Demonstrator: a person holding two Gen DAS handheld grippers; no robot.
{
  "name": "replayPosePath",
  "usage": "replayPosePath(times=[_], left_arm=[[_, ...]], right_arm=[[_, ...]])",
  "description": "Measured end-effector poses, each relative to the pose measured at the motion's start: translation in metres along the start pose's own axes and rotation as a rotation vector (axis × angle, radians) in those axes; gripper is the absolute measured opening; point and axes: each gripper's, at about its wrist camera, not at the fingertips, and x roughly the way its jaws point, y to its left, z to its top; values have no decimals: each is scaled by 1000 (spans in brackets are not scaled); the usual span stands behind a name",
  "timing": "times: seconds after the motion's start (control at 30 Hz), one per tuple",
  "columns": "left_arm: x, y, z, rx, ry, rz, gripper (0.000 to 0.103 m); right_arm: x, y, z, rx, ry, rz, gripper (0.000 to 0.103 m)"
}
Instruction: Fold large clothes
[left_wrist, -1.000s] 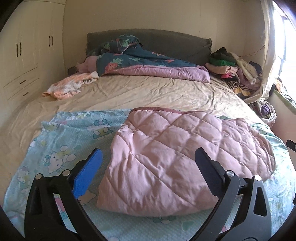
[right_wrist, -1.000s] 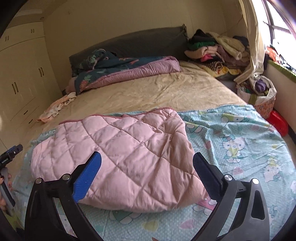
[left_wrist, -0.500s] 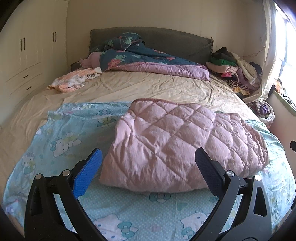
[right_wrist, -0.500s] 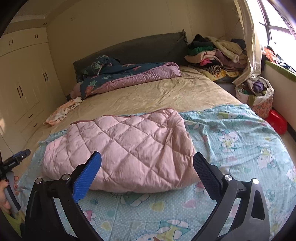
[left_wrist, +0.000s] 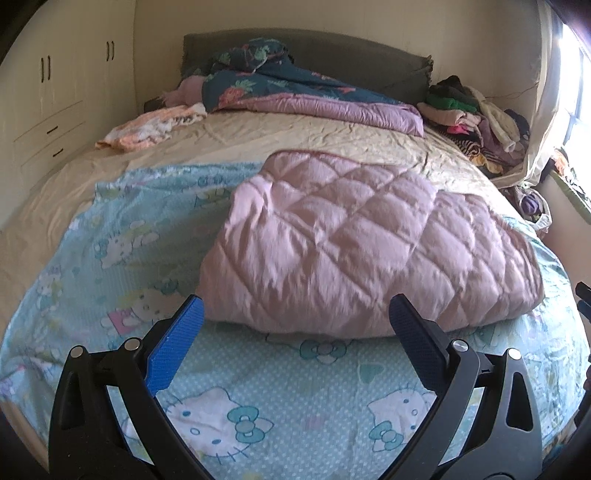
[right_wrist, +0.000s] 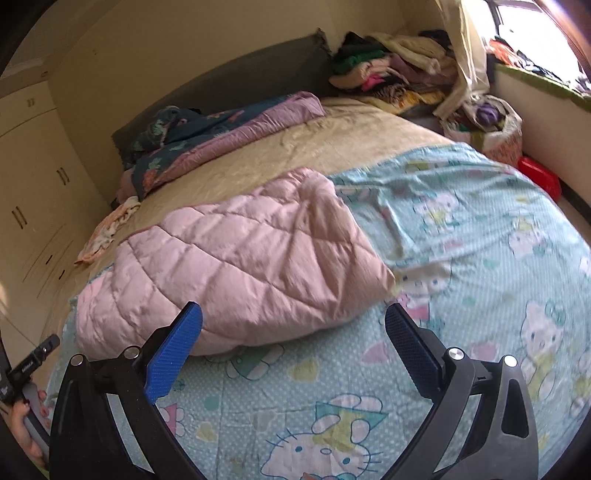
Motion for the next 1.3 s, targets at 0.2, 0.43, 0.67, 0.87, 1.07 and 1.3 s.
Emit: replayPosePath(times=[0.2, 0.43, 0.67, 0.87, 1.07, 1.3], left_arm=[[21, 6, -19, -48, 63, -20, 94], [39, 23, -31, -195, 126, -103, 94], [52, 32, -30, -296, 157, -162, 94], [71, 38, -27, -392, 195, -209, 94], [91, 36, -24, -451, 227, -242, 94], [116, 36, -15, -504, 245, -261, 94]], right_arm=[[16, -10, -17, 48, 42, -10, 99], [37, -15, -33, 99, 91, -5, 99], [47, -19, -29, 148, 94, -3, 99], [59, -27, -22, 207, 107, 3, 99], [82, -35, -20, 268, 163, 46, 99], [100, -43, -19, 334, 172, 66, 99]])
